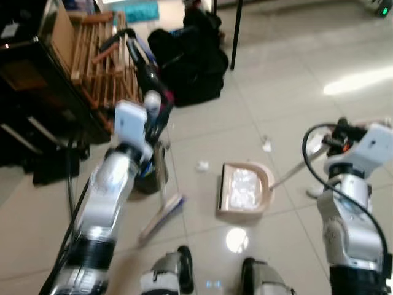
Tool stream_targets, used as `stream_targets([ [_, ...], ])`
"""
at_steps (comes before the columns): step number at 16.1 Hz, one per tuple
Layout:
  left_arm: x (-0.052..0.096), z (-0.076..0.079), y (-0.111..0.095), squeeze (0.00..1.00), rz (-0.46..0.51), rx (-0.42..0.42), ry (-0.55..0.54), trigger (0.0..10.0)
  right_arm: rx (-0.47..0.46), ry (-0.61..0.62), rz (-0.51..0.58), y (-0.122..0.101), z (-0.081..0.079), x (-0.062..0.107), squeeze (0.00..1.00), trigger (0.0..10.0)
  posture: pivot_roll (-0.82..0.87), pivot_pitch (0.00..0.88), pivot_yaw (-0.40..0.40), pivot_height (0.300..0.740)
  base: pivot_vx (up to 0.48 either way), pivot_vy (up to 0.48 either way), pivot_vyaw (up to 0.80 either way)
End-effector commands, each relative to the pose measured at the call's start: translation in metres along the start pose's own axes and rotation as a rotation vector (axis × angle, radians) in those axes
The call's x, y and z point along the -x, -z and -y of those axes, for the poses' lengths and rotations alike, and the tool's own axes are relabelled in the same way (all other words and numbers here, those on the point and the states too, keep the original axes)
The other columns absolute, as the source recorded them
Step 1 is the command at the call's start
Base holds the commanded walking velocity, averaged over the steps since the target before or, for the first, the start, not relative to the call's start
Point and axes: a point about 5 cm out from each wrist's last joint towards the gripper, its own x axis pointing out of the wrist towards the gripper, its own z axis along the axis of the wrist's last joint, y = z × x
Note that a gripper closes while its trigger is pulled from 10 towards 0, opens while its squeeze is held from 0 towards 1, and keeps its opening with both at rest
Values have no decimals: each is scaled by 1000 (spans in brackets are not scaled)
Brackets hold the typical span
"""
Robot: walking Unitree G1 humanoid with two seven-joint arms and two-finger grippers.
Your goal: Sweep floor
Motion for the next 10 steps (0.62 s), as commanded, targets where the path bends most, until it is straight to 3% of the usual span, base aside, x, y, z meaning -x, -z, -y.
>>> stream_targets([
  [1,7,0,0,0,-44,-23,10,10000,-14,-33,36,-18,-5,-1,0,10000,-31,118,75,740,0,0,0],
  [2,20,-1,9,0,-126,-9,-22,10000,-32,-51,42,-31,-9,0,0,10000,-35,122,67,740,0,0,0],
  [6,53,-9,23,0,-262,-56,-80,10000,-108,-117,67,-72,-23,-5,0,10000,-36,120,58,740,0,0,0],
  [10,62,-14,20,0,-293,-95,-109,10000,-137,-205,69,-102,-40,-20,0,10000,-13,113,37,740,0,0,0],
])
